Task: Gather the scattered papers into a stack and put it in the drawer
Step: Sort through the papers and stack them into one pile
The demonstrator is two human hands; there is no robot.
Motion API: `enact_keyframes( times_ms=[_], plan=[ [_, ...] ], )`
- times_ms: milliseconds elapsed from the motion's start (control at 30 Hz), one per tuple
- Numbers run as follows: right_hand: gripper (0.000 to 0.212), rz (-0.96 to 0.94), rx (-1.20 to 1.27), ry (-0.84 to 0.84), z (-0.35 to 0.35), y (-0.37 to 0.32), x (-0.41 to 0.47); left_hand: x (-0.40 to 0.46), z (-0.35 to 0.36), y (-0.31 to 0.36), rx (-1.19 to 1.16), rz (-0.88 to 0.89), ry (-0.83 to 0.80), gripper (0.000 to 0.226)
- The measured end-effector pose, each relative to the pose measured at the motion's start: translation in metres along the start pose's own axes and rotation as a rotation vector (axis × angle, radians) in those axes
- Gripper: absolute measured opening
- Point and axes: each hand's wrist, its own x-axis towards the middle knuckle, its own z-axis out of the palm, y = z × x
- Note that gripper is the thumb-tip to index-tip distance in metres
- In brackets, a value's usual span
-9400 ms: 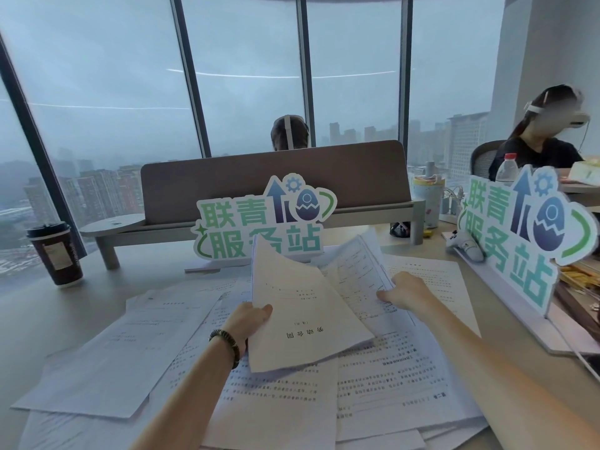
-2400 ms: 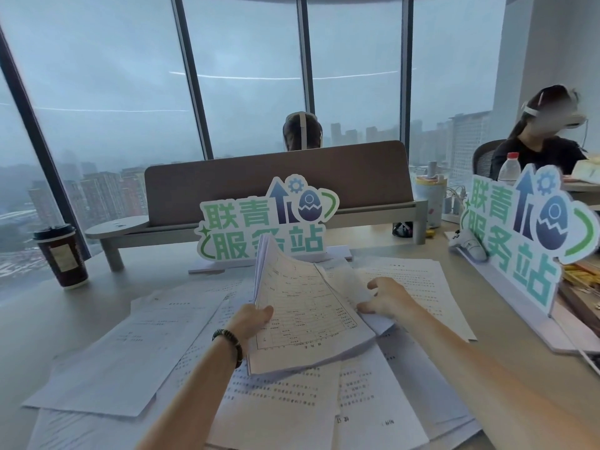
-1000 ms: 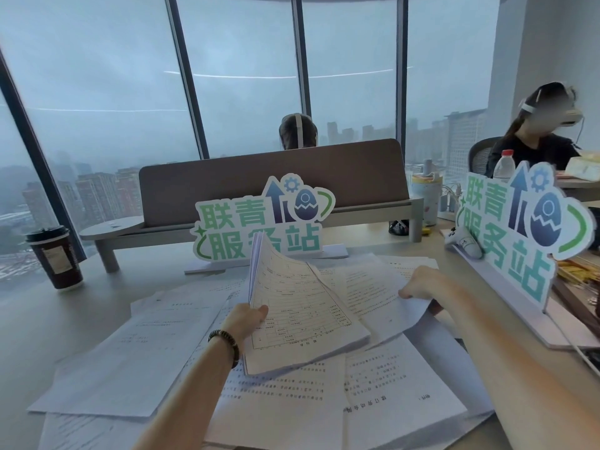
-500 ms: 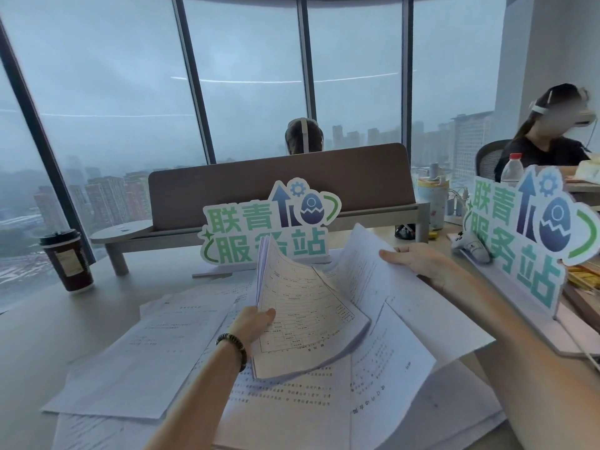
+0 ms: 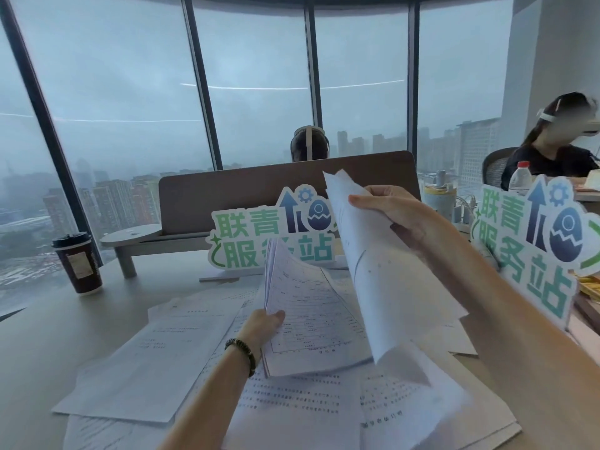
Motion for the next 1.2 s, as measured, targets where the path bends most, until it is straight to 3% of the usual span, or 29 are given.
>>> enact_keyframes(
  times_ms=[200,267,367,500,600,767,1000,1200],
  plan=[
    [0.012,-0.021,0.072,0.133,-0.016,0.019,-0.004,-0.001,-0.007,-0.001,-0.267,-0.015,-0.067,0.043],
    [0.015,0.028,0.121,0.197,-0.027,0.038,-0.003,-0.003,-0.007,0.000,-0.297,0.005,-0.112,0.050],
    [0.021,0.117,0.159,0.314,-0.040,0.068,-0.001,-0.007,-0.007,0.002,-0.412,0.021,-0.210,0.037],
    [0.027,0.324,-0.001,0.402,-0.049,0.104,-0.001,-0.006,-0.007,0.003,-0.527,0.024,-0.286,0.043],
    [0.021,0.412,-0.130,0.390,-0.046,0.124,-0.008,-0.010,-0.005,0.004,-0.547,0.034,-0.288,0.033],
    [0.027,0.344,-0.167,0.387,-0.039,0.146,-0.010,-0.010,-0.001,0.002,-0.479,0.050,-0.308,0.035],
    [0.008,0.296,-0.009,0.435,-0.027,0.157,-0.006,-0.016,0.002,0.000,-0.437,0.028,-0.381,0.029],
    [0.029,0.382,-0.037,0.461,-0.024,0.165,-0.007,-0.011,0.003,0.000,-0.468,0.043,-0.275,0.025]
  ],
)
